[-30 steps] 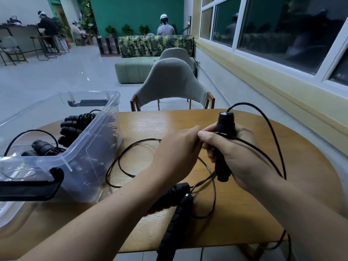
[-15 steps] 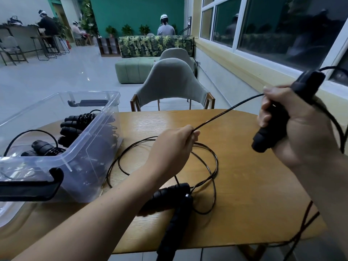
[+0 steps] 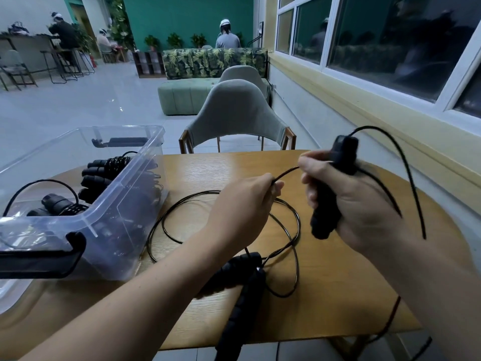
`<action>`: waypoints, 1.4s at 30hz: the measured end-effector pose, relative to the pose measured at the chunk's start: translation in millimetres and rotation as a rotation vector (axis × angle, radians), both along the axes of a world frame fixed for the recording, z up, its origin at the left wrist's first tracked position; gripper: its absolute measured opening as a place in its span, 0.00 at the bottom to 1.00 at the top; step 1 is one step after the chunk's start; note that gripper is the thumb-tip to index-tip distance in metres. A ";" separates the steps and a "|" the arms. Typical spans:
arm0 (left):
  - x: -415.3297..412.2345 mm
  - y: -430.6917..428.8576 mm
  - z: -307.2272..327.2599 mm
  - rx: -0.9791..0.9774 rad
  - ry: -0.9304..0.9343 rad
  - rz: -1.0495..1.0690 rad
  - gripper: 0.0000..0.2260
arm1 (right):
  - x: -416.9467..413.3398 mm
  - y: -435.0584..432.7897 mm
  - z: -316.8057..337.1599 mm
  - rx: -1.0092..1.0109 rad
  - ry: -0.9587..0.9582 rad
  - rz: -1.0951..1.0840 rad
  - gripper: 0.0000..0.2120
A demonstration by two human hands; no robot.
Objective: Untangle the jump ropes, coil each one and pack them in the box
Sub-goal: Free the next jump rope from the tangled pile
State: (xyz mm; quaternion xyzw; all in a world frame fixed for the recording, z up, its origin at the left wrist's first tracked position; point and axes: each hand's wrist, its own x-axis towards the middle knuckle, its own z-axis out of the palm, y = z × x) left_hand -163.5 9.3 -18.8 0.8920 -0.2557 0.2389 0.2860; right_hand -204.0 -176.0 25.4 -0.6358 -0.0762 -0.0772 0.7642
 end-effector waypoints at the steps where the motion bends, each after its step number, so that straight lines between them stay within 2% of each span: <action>1: -1.5 -0.3 0.6 0.007 -0.013 -0.005 0.18 | -0.3 5.4 -4.8 -0.025 -0.005 0.014 0.08; 6: -2.3 2.1 2.7 0.072 -0.004 -0.020 0.22 | -0.2 24.7 -20.4 -0.118 -0.011 0.059 0.07; 8: -2.1 2.8 1.2 0.062 0.000 -0.031 0.20 | 0.9 24.4 -20.3 -0.128 -0.011 0.060 0.07; 11: -3.2 3.2 0.3 0.005 -0.034 -0.052 0.16 | 1.9 21.6 -15.9 -0.087 -0.011 0.049 0.06; 15: 0.4 2.3 -1.6 -0.009 -0.032 -0.037 0.19 | 0.5 15.1 -4.6 -0.012 -0.011 0.039 0.03; 18: 1.6 1.6 -1.6 -0.034 -0.008 -0.038 0.17 | 0.0 5.2 3.9 0.042 -0.024 0.009 0.02; 24: -7.6 -1.3 7.1 -0.016 0.032 -0.044 0.12 | 5.4 -11.9 13.2 0.116 -0.014 -0.055 0.05; 32: -12.9 -0.4 9.4 -0.015 0.118 -0.078 0.14 | 6.6 -16.5 15.3 0.132 -0.011 -0.091 0.05; 36: -13.3 0.5 11.5 -0.048 0.248 -0.085 0.13 | 10.5 -16.2 16.6 0.147 0.017 -0.105 0.08; 38: -15.2 -0.4 13.8 -0.183 0.390 -0.158 0.12 | 12.7 -11.5 11.9 0.155 0.083 -0.138 0.10; 40: -17.9 -1.8 15.9 -0.352 0.536 -0.220 0.15 | 14.2 -3.8 3.9 0.169 0.204 -0.158 0.14; 42: -19.4 -2.2 16.4 -0.470 0.644 -0.234 0.19 | 13.3 5.7 -4.5 0.185 0.365 -0.074 0.19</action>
